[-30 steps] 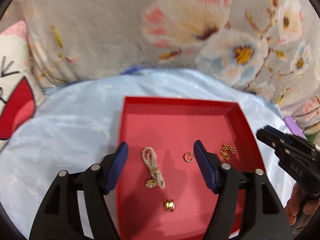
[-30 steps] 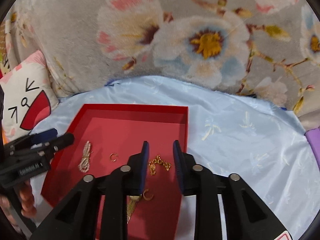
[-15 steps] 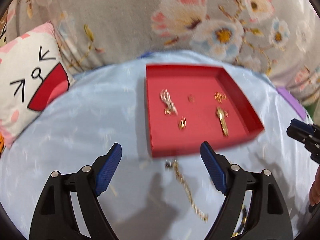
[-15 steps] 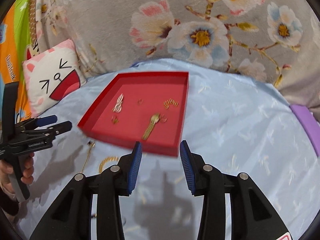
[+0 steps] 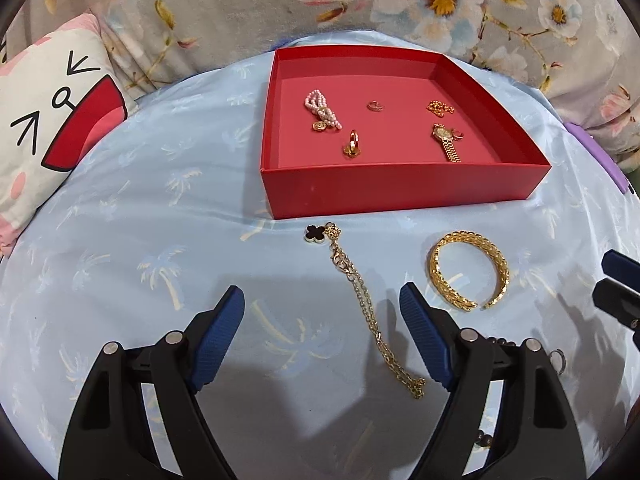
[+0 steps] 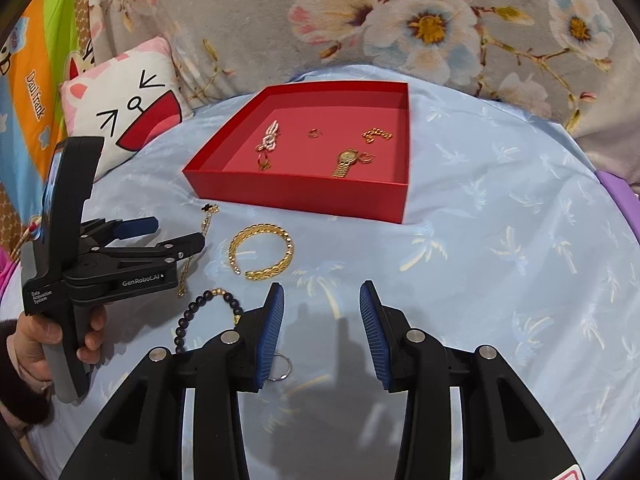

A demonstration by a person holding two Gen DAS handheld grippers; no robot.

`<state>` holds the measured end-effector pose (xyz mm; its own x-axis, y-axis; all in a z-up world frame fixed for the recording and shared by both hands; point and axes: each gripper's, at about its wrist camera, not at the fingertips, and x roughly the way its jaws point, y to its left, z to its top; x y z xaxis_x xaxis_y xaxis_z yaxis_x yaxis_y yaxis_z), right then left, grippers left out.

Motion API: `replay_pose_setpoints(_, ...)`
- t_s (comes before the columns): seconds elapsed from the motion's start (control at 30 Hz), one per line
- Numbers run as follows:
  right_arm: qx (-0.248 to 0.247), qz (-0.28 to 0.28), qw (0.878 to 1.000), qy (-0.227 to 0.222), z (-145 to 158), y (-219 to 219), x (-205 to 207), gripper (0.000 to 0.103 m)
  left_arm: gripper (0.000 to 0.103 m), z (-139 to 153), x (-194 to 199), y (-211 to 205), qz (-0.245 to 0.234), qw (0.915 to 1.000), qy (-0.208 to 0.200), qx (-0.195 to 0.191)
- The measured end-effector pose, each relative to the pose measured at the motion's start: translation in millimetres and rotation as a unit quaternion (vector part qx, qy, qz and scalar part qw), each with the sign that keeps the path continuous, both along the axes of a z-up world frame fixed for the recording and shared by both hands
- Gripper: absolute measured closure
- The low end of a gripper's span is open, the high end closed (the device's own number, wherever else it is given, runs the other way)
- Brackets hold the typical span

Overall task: Organize jewelry
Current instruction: 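Withdraw both tools from the tray toward the remaining jewelry, then grasp the gold cuff bangle with the right tool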

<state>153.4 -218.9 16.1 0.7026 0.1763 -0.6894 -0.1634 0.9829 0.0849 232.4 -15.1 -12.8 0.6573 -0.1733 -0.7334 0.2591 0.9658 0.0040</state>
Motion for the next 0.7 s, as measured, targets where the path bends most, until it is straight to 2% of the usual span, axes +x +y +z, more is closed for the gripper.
replay_pose_setpoints(0.17, -0.001, 0.025, 0.999, 0.024, -7.2, 22.3, 23.3, 0.063, 0.026, -0.3, 2.2, 12.8, 0.019, 0.9995, 0.008, -0.025)
replay_pose_setpoints(0.23, -0.012, 0.033, 0.999, 0.029, -12.1, 35.5, 34.1, 0.057, 0.026, -0.4, 1.3, 18.3, 0.025, 0.9992, 0.009, -0.031)
replay_pose_setpoints(0.3, -0.016, 0.039, 0.999, 0.031, -16.1, 46.4, 41.8, 0.045, 0.026, -1.6, 1.4, 25.0, 0.028, 0.9987, 0.014, -0.041)
replay_pose_setpoints(0.33, -0.017, 0.041, 0.999, 0.032, -18.1, 51.2, 45.6, 0.044, 0.026, -2.5, 1.9, 28.2, 0.03, 0.9982, 0.018, -0.048)
replay_pose_setpoints(0.43, -0.021, 0.044, 0.998, 0.036, -22.0, 62.2, 55.9, 0.043, 0.025, -3.1, 2.7, 33.7, 0.034, 0.997, 0.023, -0.065)
replay_pose_setpoints(0.53, -0.036, 0.036, 0.998, 0.039, -25.8, 68.5, 66.6, 0.043, 0.025, -3.3, 1.9, 33.4, 0.034, 0.9971, 0.023, -0.065)
replay_pose_setpoints(0.7, -0.032, 0.024, 0.998, 0.057, -34.2, 65.6, 78.7, 0.045, 0.025, -3.7, 2.2, 34.1, 0.034, 0.9967, 0.022, -0.07)
